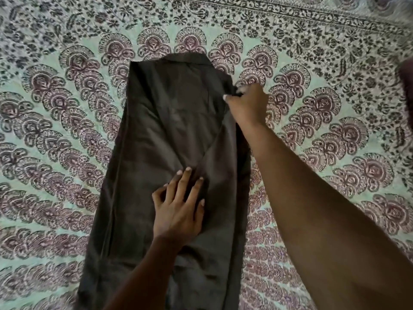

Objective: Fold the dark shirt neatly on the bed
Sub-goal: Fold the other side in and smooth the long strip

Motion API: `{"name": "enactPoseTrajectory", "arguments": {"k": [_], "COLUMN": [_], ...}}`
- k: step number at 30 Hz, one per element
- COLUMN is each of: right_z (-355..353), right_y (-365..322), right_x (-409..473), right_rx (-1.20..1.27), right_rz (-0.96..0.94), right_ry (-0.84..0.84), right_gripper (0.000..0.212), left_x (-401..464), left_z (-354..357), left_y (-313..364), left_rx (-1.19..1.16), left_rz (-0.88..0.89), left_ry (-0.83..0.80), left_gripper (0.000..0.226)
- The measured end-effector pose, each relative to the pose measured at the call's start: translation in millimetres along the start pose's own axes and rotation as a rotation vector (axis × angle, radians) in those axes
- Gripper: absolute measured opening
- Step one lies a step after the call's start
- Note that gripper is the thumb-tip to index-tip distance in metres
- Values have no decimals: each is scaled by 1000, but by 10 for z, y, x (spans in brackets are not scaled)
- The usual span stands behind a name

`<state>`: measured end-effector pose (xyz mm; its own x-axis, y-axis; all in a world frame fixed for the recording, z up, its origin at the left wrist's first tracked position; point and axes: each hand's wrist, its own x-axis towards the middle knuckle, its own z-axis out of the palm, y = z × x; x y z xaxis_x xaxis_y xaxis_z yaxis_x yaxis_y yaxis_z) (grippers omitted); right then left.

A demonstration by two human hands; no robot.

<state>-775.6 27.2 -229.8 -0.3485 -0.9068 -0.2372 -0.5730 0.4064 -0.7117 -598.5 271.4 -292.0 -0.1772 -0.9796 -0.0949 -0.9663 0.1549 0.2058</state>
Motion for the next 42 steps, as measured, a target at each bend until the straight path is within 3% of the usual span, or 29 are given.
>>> {"name": "enactPoseTrajectory", "arguments": {"k": [3,6,11,15,18,22,26,30,32,36,39,42], "right_z": [85,101,62,47,58,-3,25,34,66,79,53,33], "right_y": [-82,-141,-64,34,-4,-122,-122,-27,39,79,119,197], "right_x": [162,194,318,494,536,682,795,763,725,637,581,490], "right_rx": [-8,116,79,141,69,8,143,373,372,402,460,368], "right_rz": [45,43,117,209,161,168,278,431,426,390,293,193], "right_ry": [-58,-161,-201,-63,-90,-44,-60,-92,-136,-130,-69,-53], "right_gripper": [19,32,49,43,43,16,36,18,12,28,23,16], "left_x": [2,5,13,10,14,17,16,20,22,21,23,18], "left_z": [15,20,11,14,20,23,19,14,14,17,23,27], "left_y": [-16,-19,-8,-5,-11,-5,-18,-7,-11,-7,-10,-11], "left_rx": [8,8,2,-10,-11,-15,-10,-7,-8,-6,5,15], "left_rz": [6,8,12,16,21,16,11,11,12,11,12,14], "left_ry": [-8,-5,10,25,24,8,-6,-9,-4,1,2,4], "left_gripper": [53,53,54,55,54,55,55,55,54,54,54,55]}}
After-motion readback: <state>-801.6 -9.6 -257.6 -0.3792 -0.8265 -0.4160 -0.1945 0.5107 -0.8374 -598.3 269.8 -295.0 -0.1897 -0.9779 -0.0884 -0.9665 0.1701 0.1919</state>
